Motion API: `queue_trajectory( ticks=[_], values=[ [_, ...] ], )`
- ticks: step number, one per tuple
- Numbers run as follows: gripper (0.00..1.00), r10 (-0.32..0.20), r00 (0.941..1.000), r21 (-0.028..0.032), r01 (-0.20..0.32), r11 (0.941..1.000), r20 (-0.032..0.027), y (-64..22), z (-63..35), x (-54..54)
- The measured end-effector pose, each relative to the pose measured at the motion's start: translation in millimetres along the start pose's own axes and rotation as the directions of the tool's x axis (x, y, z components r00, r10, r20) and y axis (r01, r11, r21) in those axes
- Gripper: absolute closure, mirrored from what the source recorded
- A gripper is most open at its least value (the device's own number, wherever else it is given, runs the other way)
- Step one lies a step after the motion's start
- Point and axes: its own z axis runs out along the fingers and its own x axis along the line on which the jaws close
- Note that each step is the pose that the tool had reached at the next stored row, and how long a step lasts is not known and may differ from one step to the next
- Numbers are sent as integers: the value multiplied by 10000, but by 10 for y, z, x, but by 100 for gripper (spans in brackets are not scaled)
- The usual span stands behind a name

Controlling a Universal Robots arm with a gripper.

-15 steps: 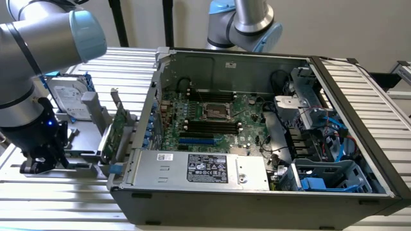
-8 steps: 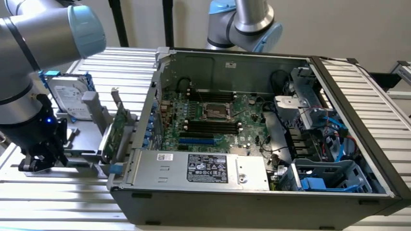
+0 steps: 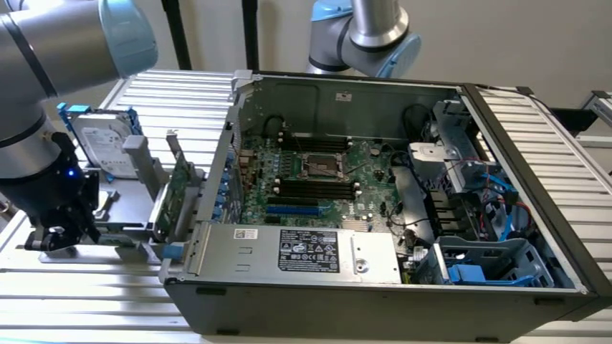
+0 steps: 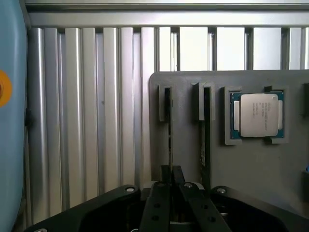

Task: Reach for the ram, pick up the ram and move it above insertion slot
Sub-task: 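Pick up the ram and move it above insertion slot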

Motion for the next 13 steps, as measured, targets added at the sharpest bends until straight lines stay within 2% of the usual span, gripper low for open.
queue_trajectory(
  ticks=[6,13],
  values=[
    [87,-3,10000,-12,3,10000,61,-15,-140,-3],
    [87,-17,9999,-30,17,10000,102,-42,-444,-9]
  ],
)
